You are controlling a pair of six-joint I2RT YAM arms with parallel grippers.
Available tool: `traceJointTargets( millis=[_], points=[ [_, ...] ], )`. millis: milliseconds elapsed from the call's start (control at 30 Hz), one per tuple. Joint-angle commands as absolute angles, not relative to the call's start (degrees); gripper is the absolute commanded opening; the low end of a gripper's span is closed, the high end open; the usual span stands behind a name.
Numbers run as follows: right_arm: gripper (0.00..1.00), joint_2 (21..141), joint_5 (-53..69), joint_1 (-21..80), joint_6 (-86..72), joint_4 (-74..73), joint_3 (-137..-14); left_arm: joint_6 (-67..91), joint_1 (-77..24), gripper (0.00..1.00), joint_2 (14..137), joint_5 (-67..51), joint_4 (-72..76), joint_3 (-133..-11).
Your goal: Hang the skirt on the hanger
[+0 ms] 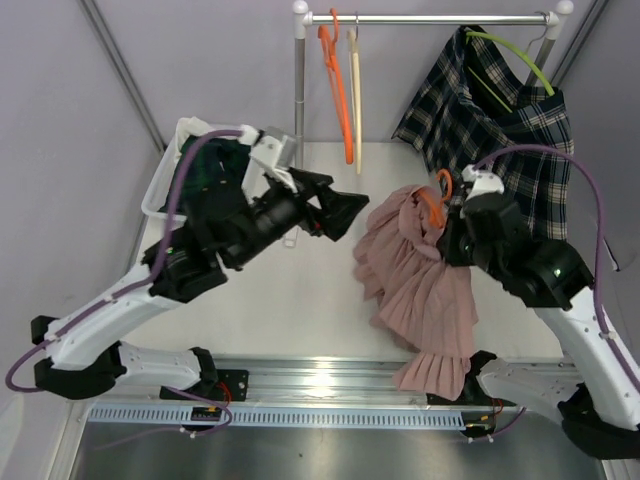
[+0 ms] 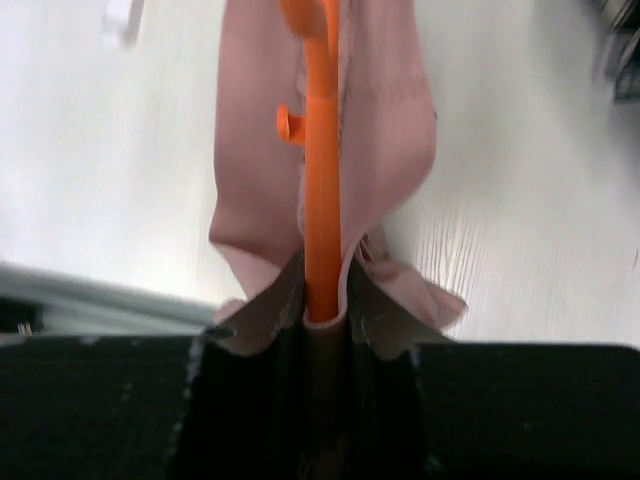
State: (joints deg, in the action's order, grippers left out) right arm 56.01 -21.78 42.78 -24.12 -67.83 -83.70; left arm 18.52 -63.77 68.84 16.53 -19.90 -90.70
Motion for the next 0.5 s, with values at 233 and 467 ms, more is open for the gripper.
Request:
traceJointTargets(
  millis=[233, 467],
  points=[
    [0.00, 65.7, 24.0, 5.0, -10.9, -42.5, -95.1, 19.4, -63.5, 0.87, 56.7, 17.3, -20.6, -86.4],
    [0.00, 77.2, 33.1, -3.1, -14.1, -39.0, -110.3, 19.9, -63.5, 0.88, 52.2, 17.8, -22.2, -81.5]
  ],
)
